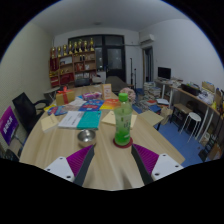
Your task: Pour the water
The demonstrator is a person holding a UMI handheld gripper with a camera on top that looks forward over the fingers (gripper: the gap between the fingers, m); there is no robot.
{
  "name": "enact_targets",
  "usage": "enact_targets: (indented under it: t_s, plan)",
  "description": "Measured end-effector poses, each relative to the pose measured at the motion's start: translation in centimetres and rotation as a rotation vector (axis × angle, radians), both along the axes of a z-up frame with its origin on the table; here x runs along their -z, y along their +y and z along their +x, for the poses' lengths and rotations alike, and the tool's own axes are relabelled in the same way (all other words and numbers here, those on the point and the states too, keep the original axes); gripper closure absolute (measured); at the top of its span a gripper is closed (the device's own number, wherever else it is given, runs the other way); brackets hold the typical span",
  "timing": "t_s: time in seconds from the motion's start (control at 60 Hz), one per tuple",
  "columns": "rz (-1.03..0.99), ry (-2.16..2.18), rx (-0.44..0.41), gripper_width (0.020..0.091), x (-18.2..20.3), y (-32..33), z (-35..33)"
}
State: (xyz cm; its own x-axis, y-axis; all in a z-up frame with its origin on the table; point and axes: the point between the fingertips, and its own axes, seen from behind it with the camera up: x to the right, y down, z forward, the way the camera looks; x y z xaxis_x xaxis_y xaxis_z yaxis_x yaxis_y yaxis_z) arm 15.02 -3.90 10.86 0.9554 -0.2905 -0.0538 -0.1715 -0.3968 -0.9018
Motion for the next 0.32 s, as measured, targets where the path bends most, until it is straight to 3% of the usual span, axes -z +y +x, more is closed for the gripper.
enact_targets:
  t_s: [0.317]
  plan:
    - [-0.013,-0.017,0.032,0.0277,-7.8,-16.2,-12.6]
